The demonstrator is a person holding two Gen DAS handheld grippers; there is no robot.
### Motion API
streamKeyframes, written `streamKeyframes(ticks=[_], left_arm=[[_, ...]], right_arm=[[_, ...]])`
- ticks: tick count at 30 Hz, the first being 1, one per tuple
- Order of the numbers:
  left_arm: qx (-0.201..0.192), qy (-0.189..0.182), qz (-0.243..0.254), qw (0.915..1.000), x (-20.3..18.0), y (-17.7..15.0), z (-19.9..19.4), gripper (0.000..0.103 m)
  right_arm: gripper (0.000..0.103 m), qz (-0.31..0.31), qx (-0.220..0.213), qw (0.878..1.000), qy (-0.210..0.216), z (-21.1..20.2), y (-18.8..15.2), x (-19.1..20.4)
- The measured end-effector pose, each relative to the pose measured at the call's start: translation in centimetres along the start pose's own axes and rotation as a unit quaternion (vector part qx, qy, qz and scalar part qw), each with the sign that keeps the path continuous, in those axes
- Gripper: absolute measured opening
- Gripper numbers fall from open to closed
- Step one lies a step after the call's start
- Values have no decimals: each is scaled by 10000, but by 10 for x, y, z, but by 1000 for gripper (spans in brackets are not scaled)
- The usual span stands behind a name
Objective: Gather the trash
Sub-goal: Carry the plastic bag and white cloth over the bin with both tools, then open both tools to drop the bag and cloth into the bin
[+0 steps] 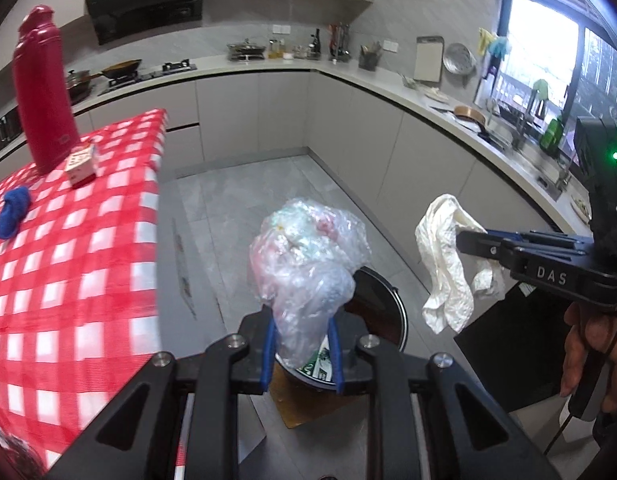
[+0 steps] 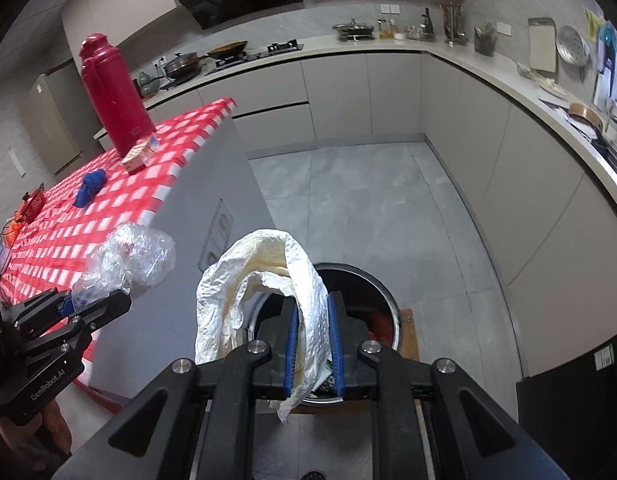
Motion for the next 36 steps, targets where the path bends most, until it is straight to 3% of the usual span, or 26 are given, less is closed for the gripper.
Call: streamKeyframes(ticks=[13,27,34,35,36], left_arm=[[527,-67,4,9986,-19,-29,45,23],[1275,67,-39,9918,-20,-59,121,23],[1479,119,-18,9889,-20,-61,140,24],[1522,74,-23,9883,-19,-60,143,28],[1571,47,-22,9876,-21,-61,146,34]], right_arm=[[16,49,477,9988,-107,40,-29,-27],[16,-277,1238,9919,31,132,-57,-27],[16,-501,1484,9876,53,165,-59,-26],[16,-527,1501,9873,53,167,-60,-27],[28,-614,1517,9865,33,170,-59,-25]])
Point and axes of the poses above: each gripper's, at about its wrist camera, not at the fingertips, and z roughly the way its jaws point, x to its left, y to its top, the point moved 1 cm from there along z, roughly the way its jaws point, and after that the axes turned 9 degrees about -z, right-handed, at the moved point
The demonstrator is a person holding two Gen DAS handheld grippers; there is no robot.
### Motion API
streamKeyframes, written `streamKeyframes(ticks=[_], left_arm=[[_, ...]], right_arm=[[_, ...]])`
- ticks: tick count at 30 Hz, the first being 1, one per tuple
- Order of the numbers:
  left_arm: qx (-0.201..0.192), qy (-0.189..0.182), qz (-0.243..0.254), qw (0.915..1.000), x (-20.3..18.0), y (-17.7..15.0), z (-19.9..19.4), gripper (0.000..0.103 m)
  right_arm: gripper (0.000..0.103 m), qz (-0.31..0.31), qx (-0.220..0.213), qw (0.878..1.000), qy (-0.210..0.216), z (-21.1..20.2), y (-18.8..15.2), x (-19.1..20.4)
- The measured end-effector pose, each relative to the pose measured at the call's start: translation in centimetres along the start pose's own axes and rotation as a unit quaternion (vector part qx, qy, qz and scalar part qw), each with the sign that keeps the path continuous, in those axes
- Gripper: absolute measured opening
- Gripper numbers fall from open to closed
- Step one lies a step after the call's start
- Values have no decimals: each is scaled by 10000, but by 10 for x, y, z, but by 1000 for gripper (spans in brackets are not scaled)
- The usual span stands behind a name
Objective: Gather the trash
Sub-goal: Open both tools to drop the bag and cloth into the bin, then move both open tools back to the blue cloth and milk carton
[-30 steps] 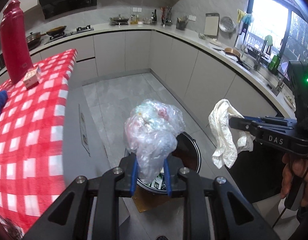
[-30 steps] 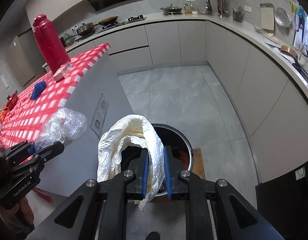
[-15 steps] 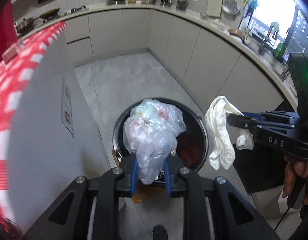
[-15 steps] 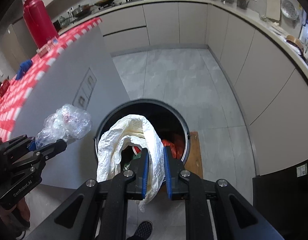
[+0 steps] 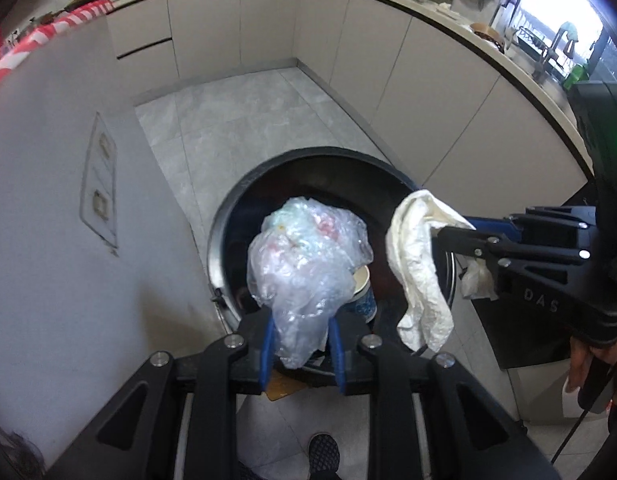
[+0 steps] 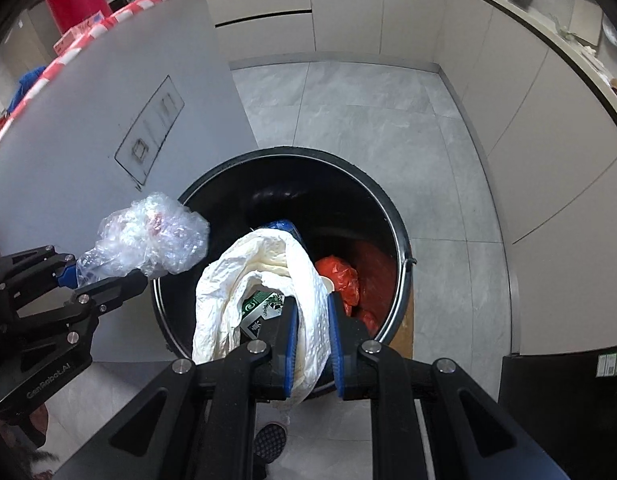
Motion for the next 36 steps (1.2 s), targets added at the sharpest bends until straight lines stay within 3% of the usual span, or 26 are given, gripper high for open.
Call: streamKeyframes(ticks=[1,2,3,4,7,14,36], left_arm=[[63,97,7,9999,-1,-1,4,56],[29,287,15,9996,0,-1,6,83],[-167,622,33,9979,1,-4,3,92],[-388,855,55,9956,2,-8,-2,101],[-455,1083,-2,9931,7,-18,-3,103],[-191,1062,-309,9937,13,-31,3,103],[-433,800,-267,9955,-4,-14,-21,103]], right_arm=[[45,-179,93,9996,-187,4,1,2],[94,-258,208,9986,-417,7,2,2],[103,-224,280,9971,-666,7,-1,-3],[103,-139,196,9965,-800,3,-5,-10],[103,148,257,9945,-1007,-1,-19,-29],[103,372,349,9938,-986,6,-44,-37],[103,382,165,9943,-979,-22,-53,-36]])
Point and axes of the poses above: each gripper's, at about its wrist camera, not at the fingertips, and z roughly the way its jaws point, x to its left, y to its top, the point moved 1 cm from there along z, roughly the way its jaws point, and after that the axes turned 9 degrees about -z, right-handed, at the moved point
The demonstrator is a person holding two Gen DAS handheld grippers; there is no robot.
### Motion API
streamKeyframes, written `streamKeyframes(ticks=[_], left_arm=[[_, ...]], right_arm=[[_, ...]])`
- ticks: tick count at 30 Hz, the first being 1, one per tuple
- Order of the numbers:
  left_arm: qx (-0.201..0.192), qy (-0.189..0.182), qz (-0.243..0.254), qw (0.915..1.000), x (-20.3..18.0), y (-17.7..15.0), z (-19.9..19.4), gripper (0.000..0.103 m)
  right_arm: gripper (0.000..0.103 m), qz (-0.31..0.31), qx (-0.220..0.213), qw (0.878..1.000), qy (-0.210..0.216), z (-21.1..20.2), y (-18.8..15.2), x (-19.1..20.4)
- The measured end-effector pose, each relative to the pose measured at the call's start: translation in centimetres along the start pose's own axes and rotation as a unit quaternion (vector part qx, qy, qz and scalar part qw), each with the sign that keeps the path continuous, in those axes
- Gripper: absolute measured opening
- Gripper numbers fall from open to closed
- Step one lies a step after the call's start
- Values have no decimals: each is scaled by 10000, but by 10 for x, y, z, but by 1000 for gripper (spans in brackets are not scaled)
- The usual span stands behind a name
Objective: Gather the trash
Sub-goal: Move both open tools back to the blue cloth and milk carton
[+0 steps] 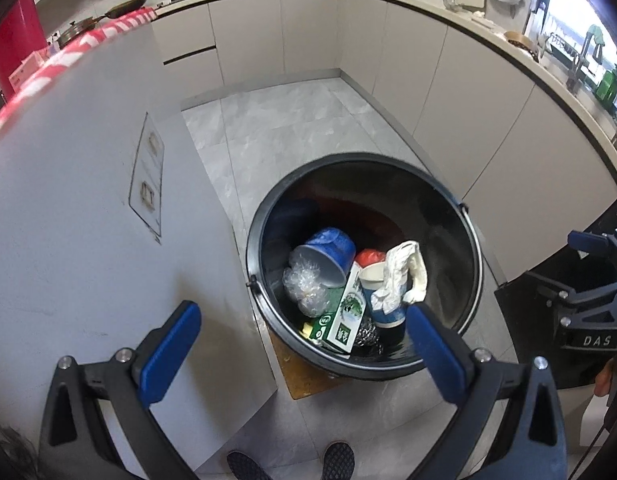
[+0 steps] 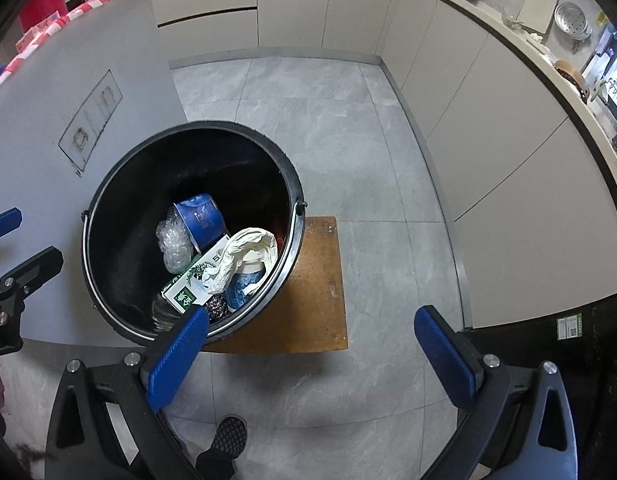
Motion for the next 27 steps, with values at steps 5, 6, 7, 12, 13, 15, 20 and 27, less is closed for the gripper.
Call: streamKeyframes(ticks=[5,6,7,12,13,15,20,27], left_arm=[[-65,-21,21,10000,-4,2,-10,103],[-71,-19,33,10000,-5,3,-12,103],[-84,-15,43,10000,-5,3,-14,103],[-164,19,74,9998,-4,4,-37,103],[-180,10,77,9998,-4,5,-42,103],[-267,13,56,9996,-2,5,-54,103],[-476,-73,-134,9987,4,11,-82,103],[-839,-132,-323,9959,17,24,-125,103]], right_arm=[[103,64,-107,9999,-28,-14,0,-4],[103,71,-111,9999,-33,-16,0,-5],[103,84,-113,9999,-36,-18,0,-6],[103,141,-237,9996,-79,-40,-2,-11],[103,151,-276,9995,-81,-47,-2,-12],[103,171,-401,9990,-112,-62,-1,-12],[103,187,-712,9973,-65,-96,3,-5],[103,147,-1131,9935,57,-138,19,12]])
Point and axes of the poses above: each gripper's, at about its wrist camera, not at the fingertips, and z roughly the way its jaws point, x to its left, y to its top, the point moved 1 cm from there along z, roughly the way its jaws point, and after that the axes turned 9 degrees about -z, right-handed, at the moved point
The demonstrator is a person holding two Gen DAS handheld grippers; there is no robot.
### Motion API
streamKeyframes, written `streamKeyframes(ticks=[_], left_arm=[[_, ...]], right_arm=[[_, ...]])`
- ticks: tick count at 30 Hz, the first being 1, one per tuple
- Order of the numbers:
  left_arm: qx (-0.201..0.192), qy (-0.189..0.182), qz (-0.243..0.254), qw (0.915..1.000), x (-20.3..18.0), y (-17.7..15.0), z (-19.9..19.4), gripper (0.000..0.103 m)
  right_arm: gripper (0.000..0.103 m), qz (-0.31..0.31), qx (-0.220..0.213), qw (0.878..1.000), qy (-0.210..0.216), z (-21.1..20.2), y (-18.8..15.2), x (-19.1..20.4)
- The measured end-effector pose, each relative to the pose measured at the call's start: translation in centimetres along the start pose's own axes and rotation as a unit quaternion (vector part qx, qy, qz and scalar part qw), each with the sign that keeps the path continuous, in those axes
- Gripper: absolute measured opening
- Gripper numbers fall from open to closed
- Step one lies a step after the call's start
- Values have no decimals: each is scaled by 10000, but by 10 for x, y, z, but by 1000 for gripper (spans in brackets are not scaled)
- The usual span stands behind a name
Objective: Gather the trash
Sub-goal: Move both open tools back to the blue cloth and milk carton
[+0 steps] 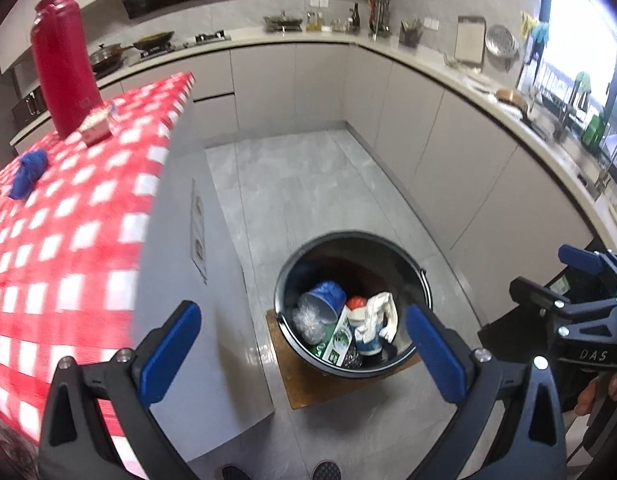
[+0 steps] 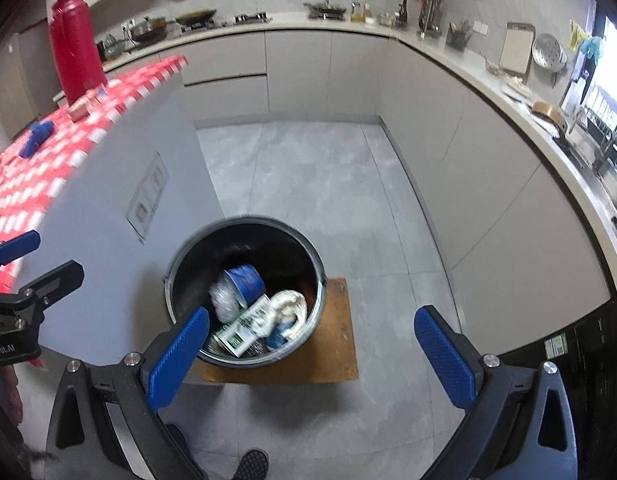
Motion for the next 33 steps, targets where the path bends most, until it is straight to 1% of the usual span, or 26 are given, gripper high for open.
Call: streamKeyframes(ticks=[3,9,14,18,19,21,23,26,29,33], left_arm=[[-167,38,-79,9998,8,6,-16,103],[-375,201,-227,9988,34,14,-37,103],[-503,322,-395,9974,55,16,-51,103],[-630,473,-663,9947,81,18,-62,103],[-698,508,-744,9935,89,18,-66,103],[-804,597,-868,9912,101,18,-74,103],[-888,697,-1017,9884,117,18,-81,103],[-967,856,-1182,9846,136,18,-88,103],[-1062,1064,-1352,9793,159,19,-97,103],[-1157,1233,-1534,9736,184,19,-106,103]], right_arm=[[103,-69,-205,9998,43,-17,13,8],[103,-219,-509,9984,141,-39,31,27],[103,-372,-747,9959,353,-53,46,46],[103,-501,-1001,9922,546,-61,59,60],[103,-535,-1126,9905,580,-65,63,65],[103,-579,-1209,9887,679,-67,69,73],[103,-623,-1221,9871,830,-69,76,85],[103,-783,-1221,9860,823,-72,86,104],[103,-847,-1191,9840,1023,-72,98,123],[103,-1051,-1322,9786,1180,-74,115,152]])
Point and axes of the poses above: each gripper's, at about its wrist camera, not at the fingertips, and z roughly the way its jaws point, x to its left, y to its top, the point moved 1 cm from there along z, roughly the way its jaws point, and after that the axes turned 9 degrees about -z, right-handed, at the moved point
